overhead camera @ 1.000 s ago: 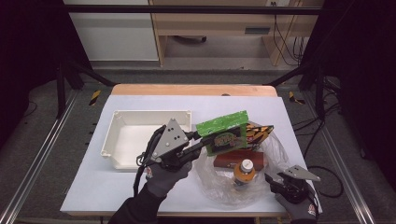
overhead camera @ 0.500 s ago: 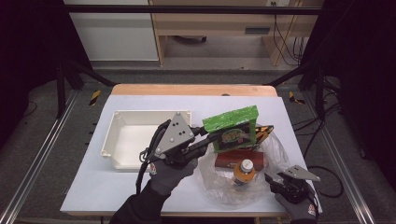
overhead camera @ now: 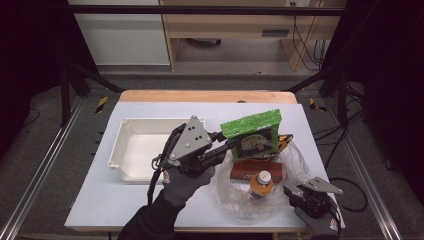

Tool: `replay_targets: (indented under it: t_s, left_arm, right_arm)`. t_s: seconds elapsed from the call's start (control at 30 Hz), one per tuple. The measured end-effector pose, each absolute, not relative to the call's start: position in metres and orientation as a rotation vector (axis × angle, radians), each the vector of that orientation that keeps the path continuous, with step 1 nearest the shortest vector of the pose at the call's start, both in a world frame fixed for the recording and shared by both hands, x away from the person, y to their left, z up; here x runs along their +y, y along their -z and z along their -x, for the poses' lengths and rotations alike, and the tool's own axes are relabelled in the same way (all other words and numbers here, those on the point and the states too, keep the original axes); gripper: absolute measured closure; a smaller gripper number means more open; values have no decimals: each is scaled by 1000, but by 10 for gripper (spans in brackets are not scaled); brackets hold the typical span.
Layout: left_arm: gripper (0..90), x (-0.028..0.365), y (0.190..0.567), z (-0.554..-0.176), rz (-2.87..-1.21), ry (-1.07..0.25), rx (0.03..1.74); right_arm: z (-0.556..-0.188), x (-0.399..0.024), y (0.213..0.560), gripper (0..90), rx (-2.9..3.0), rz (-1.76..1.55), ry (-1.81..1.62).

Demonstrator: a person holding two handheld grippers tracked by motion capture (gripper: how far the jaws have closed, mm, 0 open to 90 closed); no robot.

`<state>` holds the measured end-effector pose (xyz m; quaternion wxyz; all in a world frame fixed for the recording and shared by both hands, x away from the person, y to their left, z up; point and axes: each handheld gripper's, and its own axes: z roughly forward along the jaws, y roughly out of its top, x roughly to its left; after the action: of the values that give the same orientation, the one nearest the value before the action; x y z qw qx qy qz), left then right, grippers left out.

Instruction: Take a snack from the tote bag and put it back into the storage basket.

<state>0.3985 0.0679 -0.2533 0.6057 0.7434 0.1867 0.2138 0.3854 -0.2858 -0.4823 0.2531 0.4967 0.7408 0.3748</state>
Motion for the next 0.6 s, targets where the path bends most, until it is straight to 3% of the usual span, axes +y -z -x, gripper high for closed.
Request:
replay_targets:
  t_s: [0.6]
  left_arm:
    - [759, 143, 250, -409, -1695, -608, 572]
  right_arm:
    - [-384, -287, 480, 435, 1989, -1354, -1047]
